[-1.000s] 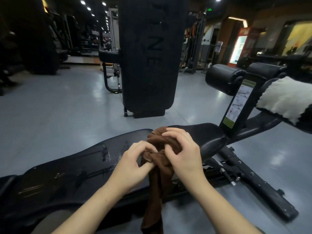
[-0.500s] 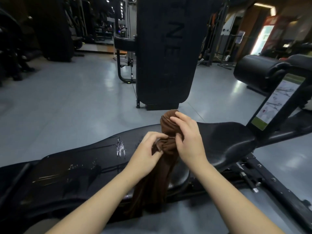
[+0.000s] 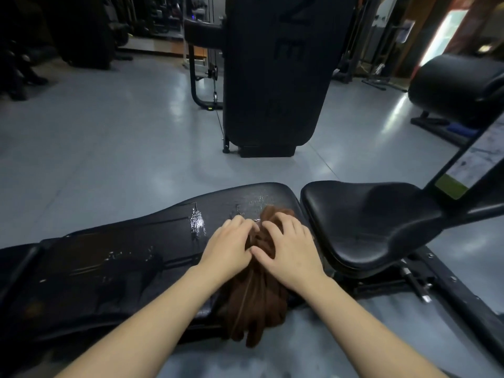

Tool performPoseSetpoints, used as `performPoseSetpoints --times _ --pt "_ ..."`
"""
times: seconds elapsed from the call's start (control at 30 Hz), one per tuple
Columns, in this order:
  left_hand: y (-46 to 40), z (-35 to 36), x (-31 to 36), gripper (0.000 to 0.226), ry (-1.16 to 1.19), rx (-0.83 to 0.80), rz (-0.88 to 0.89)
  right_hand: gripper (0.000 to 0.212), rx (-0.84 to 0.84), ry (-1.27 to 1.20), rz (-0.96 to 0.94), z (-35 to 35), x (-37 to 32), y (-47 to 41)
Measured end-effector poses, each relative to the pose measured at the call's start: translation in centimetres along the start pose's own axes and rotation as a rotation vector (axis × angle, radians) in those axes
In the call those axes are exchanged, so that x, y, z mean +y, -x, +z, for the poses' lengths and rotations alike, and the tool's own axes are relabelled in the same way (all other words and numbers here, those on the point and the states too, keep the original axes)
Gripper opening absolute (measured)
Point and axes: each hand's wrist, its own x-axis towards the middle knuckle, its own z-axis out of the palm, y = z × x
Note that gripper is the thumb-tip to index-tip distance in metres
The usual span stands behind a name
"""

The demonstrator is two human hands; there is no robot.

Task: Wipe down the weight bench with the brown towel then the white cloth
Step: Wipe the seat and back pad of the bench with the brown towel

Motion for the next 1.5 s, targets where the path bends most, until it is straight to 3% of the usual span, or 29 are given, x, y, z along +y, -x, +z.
performPoseSetpoints --times 0.23,0.4,0.53,0.63,0.73,0.93,1.5 --pt "5.8 -1.8 -2.8 0.040 -0.074 0.023 0.024 0.084 -0.083 0.032 0.028 0.3 -0.9 0.6" --pt "11.3 -4.2 -5.4 0.029 -0.153 0.019 0.017 0.084 -0.164 0.021 0.072 1.1 -1.9 0.4" --pt "15.7 -5.5 -6.6 0.025 -0.287 -0.032 0.024 0.098 -0.258 0.134 0.108 2.3 -3.0 0.6" --pt "18.6 -5.6 -7.1 0.027 -0.341 -0.075 0.031 0.108 -0.244 0.206 0.109 3.0 -3.3 0.8" --pt "20.4 -4.8 -7.7 0.035 -0.330 -0.123 0.028 0.103 -0.215 0.220 0.090 3.3 -3.3 0.8" --pt "18.5 -3.2 -7.1 0.041 -0.276 -0.147 0.047 0.088 -0.166 0.247 0.020 4.2 -2.4 0.6" --pt "16.6 -2.1 -6.9 0.036 -0.182 -0.215 0.034 0.089 -0.220 0.294 -0.055 4.8 0.4 -8.2"
